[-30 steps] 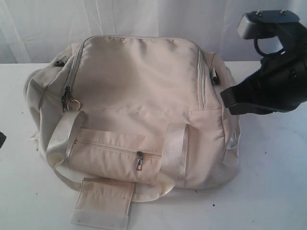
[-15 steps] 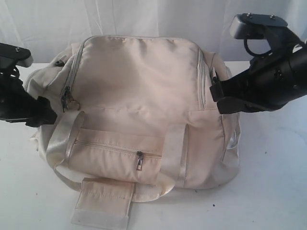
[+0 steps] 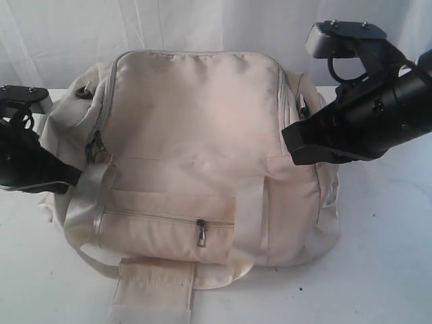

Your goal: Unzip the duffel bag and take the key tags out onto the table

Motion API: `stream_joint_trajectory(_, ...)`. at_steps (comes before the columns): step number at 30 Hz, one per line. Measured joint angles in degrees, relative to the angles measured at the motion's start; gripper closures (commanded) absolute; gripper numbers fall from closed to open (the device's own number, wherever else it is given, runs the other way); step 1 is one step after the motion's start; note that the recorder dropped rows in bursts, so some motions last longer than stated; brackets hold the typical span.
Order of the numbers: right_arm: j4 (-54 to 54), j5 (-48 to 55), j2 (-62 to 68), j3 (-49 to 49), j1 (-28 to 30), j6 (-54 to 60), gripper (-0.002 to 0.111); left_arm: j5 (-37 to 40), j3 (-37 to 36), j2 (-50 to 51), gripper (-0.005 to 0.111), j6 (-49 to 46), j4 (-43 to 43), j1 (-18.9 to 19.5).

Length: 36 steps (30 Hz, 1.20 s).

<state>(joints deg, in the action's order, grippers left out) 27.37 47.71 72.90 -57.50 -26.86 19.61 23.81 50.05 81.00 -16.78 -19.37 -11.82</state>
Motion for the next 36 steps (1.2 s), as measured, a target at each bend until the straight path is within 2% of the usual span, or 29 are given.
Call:
stream_joint_trajectory(4,0.0,0.0,0.0,0.0,0.0,0.1,0.108,2.7,-3.6,-4.5,0.106,-4.3,-4.8,0.0)
stream_joint_trajectory(9,0.1,0.0,0.0,0.0,0.0,0.3,0.108,6.1,-6.8,-10.1,0.106,-5.2,-6.5,0.0)
stream_joint_trajectory(13,3.7,-0.1,0.1,0.0,-0.1,6.1,0.108,7.2,-9.8,-14.7,0.106,-5.2,-7.8,0.0)
stream_joint_trajectory(15,8.3,-0.3,0.7,0.0,-0.9,13.1,0.104,7.0,-10.9,-16.2,0.106,-5.2,-8.1,0.0)
stream_joint_trajectory(18,17.0,-2.2,2.7,0.0,-3.6,24.9,0.09,5.6,-12.5,-17.5,0.106,-5.2,-8.5,0.0)
stream_joint_trajectory(20,22.1,-5.0,4.5,-0.4,-5.5,29.6,0.079,4.7,-13.0,-18.0,0.106,-5.2,-8.9,0.0)
stream_joint_trajectory(23,25.3,-10.4,8.5,-2.4,-8.3,32.4,0.069,4.3,-13.0,-18.1,0.106,-5.2,-9.3,0.0)
stream_joint_trajectory(26,26.3,-13.8,16.2,-8.6,-10.9,33.4,0.067,4.1,-13.0,-18.1,0.106,-5.2,-9.5,0.0)
stream_joint_trajectory(29,26.5,-8.4,27.6,-20.1,-12.6,33.9,0.067,4.1,-13.0,-18.1,0.106,-5.2,-9.6,0.0)
stream_joint_trajectory(33,27.9,1.9,37.6,-30.7,-13.1,39.4,0.05,3.8,-13.0,-18.1,0.106,-5.2,-9.7,0.0)
stream_joint_trajectory(36,29.5,3.8,42.2,-34.8,-13.7,43.2,0.048,3.8,-13.0,-18.1,0.106,-5.2,-9.7,0.0)
